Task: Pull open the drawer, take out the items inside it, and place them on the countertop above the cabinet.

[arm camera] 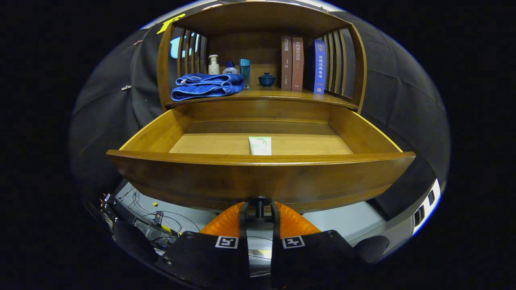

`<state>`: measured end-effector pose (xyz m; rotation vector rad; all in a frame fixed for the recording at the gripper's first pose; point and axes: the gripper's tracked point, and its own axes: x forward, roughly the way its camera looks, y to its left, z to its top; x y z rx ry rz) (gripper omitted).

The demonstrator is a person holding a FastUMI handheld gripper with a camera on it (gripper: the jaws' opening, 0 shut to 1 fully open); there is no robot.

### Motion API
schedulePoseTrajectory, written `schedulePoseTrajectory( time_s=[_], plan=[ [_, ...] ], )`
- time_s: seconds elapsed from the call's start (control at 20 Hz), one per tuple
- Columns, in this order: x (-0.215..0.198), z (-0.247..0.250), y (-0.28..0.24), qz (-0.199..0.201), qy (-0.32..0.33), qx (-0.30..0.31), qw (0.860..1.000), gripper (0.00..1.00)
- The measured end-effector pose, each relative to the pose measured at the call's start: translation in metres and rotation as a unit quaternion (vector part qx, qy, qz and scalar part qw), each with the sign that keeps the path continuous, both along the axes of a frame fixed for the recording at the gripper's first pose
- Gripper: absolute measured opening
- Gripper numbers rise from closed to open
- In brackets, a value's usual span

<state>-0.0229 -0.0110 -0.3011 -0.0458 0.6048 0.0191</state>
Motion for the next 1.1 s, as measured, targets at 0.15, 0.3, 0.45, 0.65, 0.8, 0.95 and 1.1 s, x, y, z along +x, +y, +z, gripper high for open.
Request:
schedulePoseTrajectory(
  time_s=[0.15,0.3,0.45,0.65,0.8,0.95,1.1],
  plan=[
    [0.0,-0.002,0.001,0.0,0.006,0.003,1.0,0.31],
    [-0.007,0.007,0.005,0.005,-0.003,0.013,1.0,0.53],
    [-0.019,0.024,0.004,0.002,-0.008,0.013,1.0,0.88],
    [-0.018,0.06,0.013,0.02,-0.013,0.016,1.0,0.99],
    [0.002,0.091,0.019,0.031,-0.017,0.025,0.999,0.99],
    [0.038,0.109,0.022,0.039,-0.013,0.015,0.999,0.99],
    [0.077,0.11,0.018,0.031,0.011,0.007,0.999,0.99]
  ],
)
